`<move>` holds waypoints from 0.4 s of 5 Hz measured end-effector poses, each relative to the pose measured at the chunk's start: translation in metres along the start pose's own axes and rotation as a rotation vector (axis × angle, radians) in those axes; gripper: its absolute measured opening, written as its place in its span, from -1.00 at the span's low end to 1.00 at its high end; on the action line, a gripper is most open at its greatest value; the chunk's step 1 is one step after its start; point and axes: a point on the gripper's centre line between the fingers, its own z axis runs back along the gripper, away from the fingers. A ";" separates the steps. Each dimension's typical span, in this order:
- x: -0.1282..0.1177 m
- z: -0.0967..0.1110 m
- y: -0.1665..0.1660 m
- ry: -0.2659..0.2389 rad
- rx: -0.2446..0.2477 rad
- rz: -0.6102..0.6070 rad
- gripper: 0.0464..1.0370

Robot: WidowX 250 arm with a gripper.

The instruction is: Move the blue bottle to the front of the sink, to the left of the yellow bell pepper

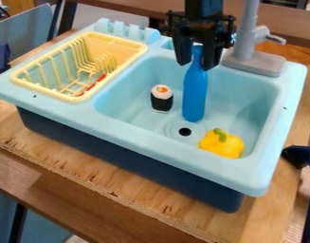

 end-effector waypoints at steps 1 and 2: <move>-0.003 -0.002 -0.003 0.013 -0.018 -0.007 -0.28; -0.008 -0.004 -0.009 0.036 -0.032 -0.033 -0.48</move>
